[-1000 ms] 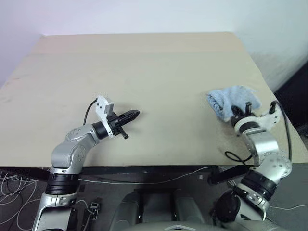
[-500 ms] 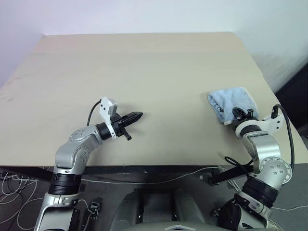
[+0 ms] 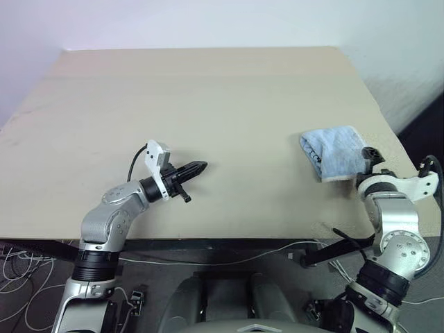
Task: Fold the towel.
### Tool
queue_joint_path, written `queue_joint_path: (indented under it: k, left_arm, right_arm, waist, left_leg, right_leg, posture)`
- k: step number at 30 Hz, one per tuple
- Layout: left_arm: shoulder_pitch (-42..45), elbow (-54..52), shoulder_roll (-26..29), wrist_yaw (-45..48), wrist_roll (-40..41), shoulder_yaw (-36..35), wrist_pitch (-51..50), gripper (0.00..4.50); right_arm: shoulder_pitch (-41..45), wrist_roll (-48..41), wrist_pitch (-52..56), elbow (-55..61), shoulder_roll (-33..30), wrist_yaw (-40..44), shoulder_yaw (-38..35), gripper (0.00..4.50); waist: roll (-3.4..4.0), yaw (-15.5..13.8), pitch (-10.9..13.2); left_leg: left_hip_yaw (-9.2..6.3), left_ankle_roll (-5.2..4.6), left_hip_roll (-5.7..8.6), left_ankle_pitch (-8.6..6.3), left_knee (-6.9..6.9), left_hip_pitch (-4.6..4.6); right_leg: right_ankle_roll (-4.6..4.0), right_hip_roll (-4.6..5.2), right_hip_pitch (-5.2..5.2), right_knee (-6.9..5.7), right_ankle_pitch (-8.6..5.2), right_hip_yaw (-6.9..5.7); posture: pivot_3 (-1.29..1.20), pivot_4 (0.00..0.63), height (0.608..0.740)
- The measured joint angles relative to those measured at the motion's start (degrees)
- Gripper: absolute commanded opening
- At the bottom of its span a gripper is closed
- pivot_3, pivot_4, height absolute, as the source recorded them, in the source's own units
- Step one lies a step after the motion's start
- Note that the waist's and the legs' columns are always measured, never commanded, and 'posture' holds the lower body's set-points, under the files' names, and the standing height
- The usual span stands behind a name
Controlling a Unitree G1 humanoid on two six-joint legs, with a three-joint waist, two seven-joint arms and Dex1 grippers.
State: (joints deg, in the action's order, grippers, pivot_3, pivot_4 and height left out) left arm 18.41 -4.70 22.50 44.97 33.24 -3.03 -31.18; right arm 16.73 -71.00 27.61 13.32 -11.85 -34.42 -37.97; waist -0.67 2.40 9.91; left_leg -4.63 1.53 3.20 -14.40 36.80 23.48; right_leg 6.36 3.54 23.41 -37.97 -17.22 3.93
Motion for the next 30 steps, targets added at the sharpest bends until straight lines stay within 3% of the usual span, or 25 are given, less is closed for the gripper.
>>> queue_joint_path:
  k: [6, 12, 18, 30]
  left_arm:
    - [-0.3, 0.5, 0.0, -1.7, -0.3, -1.0, 1.1, 0.00]
    - [0.2, 6.9, 3.3, -4.4, -2.1, -7.5, 5.4, 0.00]
    - [-0.7, 7.5, 5.2, -3.9, -5.8, -7.9, 9.9, 0.00]
    - [-2.2, 10.6, 6.7, -2.2, -11.4, -6.9, 18.5, 0.00]
  right_arm:
    - [-0.5, 17.2, 3.8, 1.2, -17.0, 16.4, 15.6, 4.48]
    - [0.9, 30.9, 4.0, 2.2, -22.8, 35.0, 32.1, 4.48]
    - [4.8, 41.2, 0.9, -2.2, -21.8, 49.0, 43.4, 4.48]
    - [4.9, 54.9, -9.6, -13.0, -17.2, 59.0, 46.7, 4.48]
  waist:
    - [0.02, 0.2, 0.0]
    - [-0.02, -0.1, 0.0]
    - [-0.08, -1.0, 0.0]
    - [-0.07, -1.6, 0.0]
  left_leg:
    - [0.01, 0.00, -0.07, 0.00, 0.00, -0.05]
    - [-0.02, -0.01, -0.03, -0.01, 0.09, -0.04]
    - [-0.05, -0.02, -0.01, -0.01, 0.15, -0.05]
    - [-0.07, 0.00, -0.01, -0.02, 0.13, -0.03]
  right_leg:
    - [0.00, -0.08, -0.02, 0.00, 0.00, 0.01]
    - [0.01, -0.03, -0.08, 0.02, 0.00, -0.03]
    - [0.01, 0.07, -0.15, 0.08, 0.01, -0.07]
    - [0.01, 0.10, -0.10, 0.07, 0.01, -0.07]
  posture:
    - [0.00, 0.150, 0.740]
    - [0.00, 0.150, 0.740]
    - [0.00, 0.150, 0.740]
    - [0.00, 0.150, 0.740]
